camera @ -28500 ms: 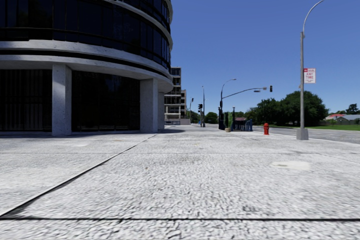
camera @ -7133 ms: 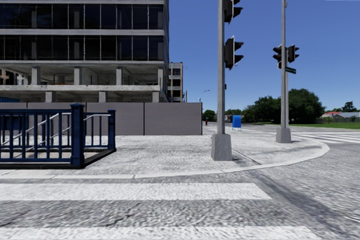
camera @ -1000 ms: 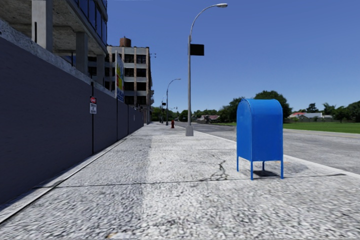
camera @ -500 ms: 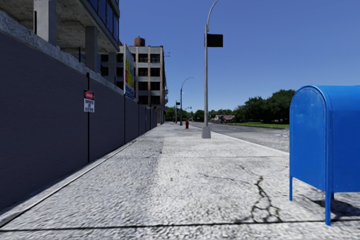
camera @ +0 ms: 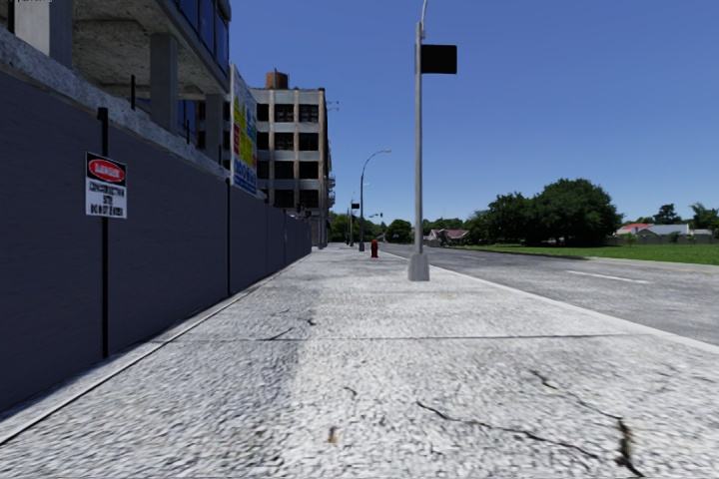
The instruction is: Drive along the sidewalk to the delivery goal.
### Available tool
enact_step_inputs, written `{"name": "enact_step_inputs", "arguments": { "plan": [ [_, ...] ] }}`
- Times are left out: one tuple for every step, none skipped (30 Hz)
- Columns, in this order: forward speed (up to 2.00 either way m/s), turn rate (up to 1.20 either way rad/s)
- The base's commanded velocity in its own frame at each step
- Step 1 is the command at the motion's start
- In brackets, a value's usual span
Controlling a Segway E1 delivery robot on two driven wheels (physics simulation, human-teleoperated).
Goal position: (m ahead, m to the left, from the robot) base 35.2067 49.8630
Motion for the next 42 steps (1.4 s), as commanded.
{"name": "enact_step_inputs", "arguments": {
  "plan": [
    [2.00,0.00],
    [2.00,0.06],
    [2.00,0.17],
    [2.00,0.21],
    [2.00,0.21],
    [2.00,0.22],
    [2.00,0.22],
    [2.00,0.22],
    [2.00,0.23],
    [2.00,0.23],
    [2.00,0.22],
    [2.00,0.15],
    [2.00,0.00],
    [2.00,0.00],
    [2.00,0.00],
    [2.00,0.00],
    [2.00,0.00],
    [2.00,0.00],
    [2.00,0.00],
    [2.00,0.00],
    [2.00,0.00],
    [2.00,0.00],
    [2.00,0.00],
    [2.00,0.00],
    [2.00,0.00],
    [2.00,0.00],
    [2.00,0.00],
    [2.00,0.00],
    [2.00,0.00],
    [2.00,0.00],
    [2.00,0.00],
    [2.00,0.00],
    [2.00,0.00],
    [2.00,0.00],
    [2.00,0.00],
    [2.00,0.00],
    [2.00,0.00],
    [2.00,0.00],
    [2.00,0.00],
    [2.00,0.00],
    [2.00,0.00],
    [2.00,0.00]
  ]
}}
